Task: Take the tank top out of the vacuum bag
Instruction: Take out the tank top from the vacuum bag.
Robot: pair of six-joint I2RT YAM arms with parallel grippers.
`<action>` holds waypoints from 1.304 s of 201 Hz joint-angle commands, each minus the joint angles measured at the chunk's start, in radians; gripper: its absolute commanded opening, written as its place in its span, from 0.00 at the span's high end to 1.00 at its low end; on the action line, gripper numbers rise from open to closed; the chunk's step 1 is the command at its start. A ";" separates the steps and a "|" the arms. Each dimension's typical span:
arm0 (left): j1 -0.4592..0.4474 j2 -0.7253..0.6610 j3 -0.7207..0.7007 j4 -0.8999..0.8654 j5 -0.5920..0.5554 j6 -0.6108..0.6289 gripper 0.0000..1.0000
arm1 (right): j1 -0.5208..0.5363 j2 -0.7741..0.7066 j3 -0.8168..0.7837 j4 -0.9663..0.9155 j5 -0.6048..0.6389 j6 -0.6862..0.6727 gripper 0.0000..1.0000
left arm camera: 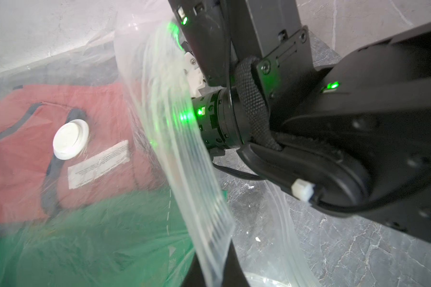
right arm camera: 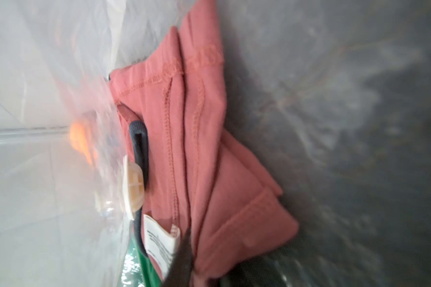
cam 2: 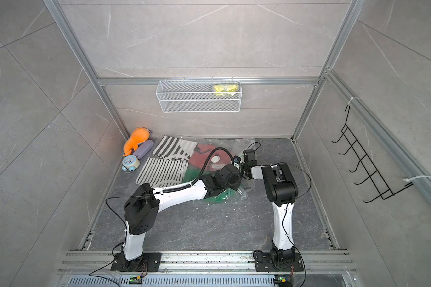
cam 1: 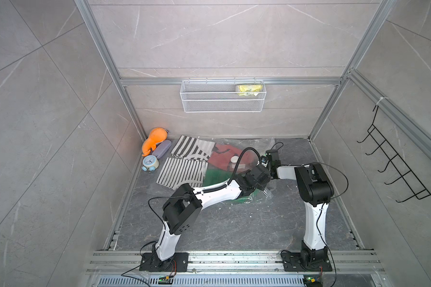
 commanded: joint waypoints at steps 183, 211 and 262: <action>0.012 -0.042 -0.014 0.026 -0.069 0.017 1.00 | -0.086 -0.288 -0.248 0.063 0.018 0.056 1.00; 0.013 -0.041 -0.013 0.023 -0.065 0.017 1.00 | -0.115 -0.370 -0.287 -0.019 0.038 0.004 1.00; 0.017 -0.034 -0.011 0.027 -0.053 0.015 1.00 | -0.197 -0.519 -0.372 -0.132 0.101 -0.039 1.00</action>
